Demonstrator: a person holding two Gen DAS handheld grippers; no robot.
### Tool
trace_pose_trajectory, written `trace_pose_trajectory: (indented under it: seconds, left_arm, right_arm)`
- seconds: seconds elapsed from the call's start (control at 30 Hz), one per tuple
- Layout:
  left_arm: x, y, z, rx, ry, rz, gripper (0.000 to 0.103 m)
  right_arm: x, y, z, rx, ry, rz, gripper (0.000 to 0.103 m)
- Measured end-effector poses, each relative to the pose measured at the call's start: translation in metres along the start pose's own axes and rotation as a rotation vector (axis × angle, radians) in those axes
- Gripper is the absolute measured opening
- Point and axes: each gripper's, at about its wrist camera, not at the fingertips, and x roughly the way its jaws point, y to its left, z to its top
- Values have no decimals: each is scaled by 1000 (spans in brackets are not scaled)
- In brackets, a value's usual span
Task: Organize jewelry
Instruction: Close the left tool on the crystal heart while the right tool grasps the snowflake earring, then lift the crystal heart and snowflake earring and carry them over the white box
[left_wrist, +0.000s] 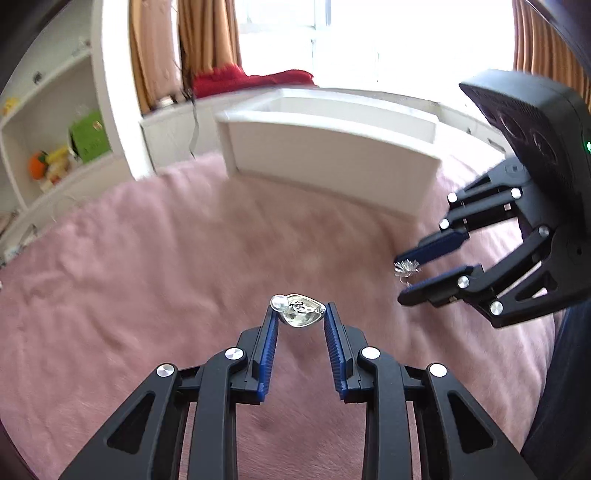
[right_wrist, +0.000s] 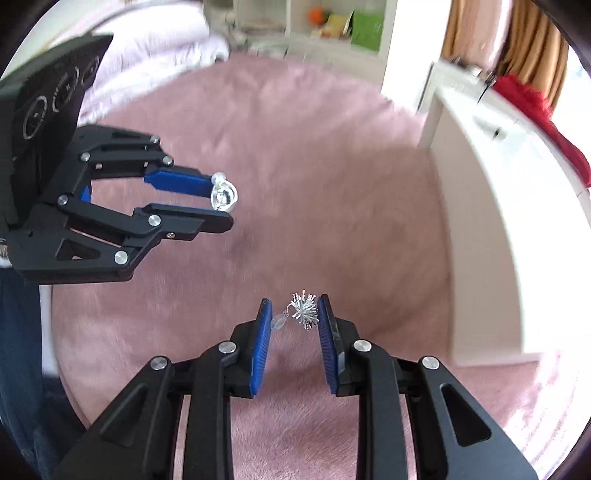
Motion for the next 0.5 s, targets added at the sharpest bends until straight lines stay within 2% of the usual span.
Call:
trace_pose_trajectory:
  seconds: [0.17,0.33,0.5]
  left_arm:
    - [-24,11,24,-15,-71,67,30]
    - [-31,15,55,49,-62,124,30]
    - [-36,18,104,77,-85,144,30]
  right_arm:
    - [-49,-11,9,37,-226,-60,26]
    - [-94,-30,13,112,-438,-128,26]
    - [-115,-53,12,208,-528,-183,26]
